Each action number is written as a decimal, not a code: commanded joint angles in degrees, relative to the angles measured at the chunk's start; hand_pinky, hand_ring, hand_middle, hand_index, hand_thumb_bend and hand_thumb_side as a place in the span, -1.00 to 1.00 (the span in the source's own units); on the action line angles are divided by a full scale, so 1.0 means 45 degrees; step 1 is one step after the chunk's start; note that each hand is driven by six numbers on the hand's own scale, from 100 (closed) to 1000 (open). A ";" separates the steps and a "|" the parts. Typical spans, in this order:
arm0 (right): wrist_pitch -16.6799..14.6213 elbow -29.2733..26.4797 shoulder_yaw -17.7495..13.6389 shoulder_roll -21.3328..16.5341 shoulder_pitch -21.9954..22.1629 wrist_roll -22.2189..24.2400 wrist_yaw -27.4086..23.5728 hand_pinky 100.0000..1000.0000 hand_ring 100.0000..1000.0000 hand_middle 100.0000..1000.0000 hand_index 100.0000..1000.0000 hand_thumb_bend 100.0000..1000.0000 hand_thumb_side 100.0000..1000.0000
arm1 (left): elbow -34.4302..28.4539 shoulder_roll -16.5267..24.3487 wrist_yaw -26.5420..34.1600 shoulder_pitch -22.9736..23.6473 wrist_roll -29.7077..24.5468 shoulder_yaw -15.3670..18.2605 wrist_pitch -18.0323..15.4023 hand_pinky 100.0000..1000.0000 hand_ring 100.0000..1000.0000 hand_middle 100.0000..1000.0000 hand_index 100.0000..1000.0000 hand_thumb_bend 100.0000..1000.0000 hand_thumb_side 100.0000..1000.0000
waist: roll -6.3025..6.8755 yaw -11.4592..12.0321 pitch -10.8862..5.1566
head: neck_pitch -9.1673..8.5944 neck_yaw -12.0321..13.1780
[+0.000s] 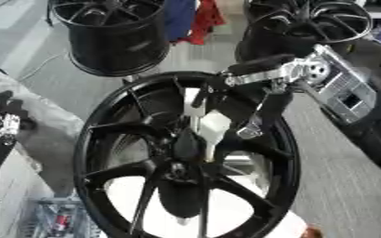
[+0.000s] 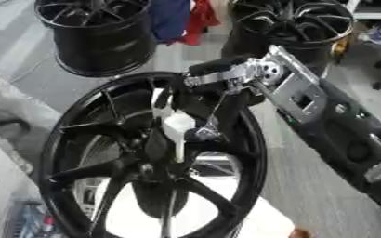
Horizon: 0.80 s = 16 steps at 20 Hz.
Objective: Pull the pin out of the wheel hub.
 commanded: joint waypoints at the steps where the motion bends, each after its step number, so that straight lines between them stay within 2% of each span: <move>1: -0.0131 0.0101 -0.0094 -0.0086 -0.0257 -0.0058 0.0252 0.50 0.57 0.62 0.78 -0.55 -0.65 | -0.0223 0.0172 0.0093 -0.0194 -0.0035 -0.0043 -0.0030 0.09 0.29 0.28 0.63 -0.75 0.05 | 0.0030 0.0025 -0.0120 | 0.0001 -0.0011; 16: -0.0551 0.0843 -0.0010 0.0125 -0.0171 0.0158 0.0892 0.49 0.54 0.53 0.72 -0.60 -0.68 | -0.0246 0.0170 0.0106 -0.0241 -0.0053 -0.0058 -0.0036 0.09 0.29 0.28 0.63 -0.75 0.05 | 0.0028 0.0050 -0.0090 | -0.0038 -0.0013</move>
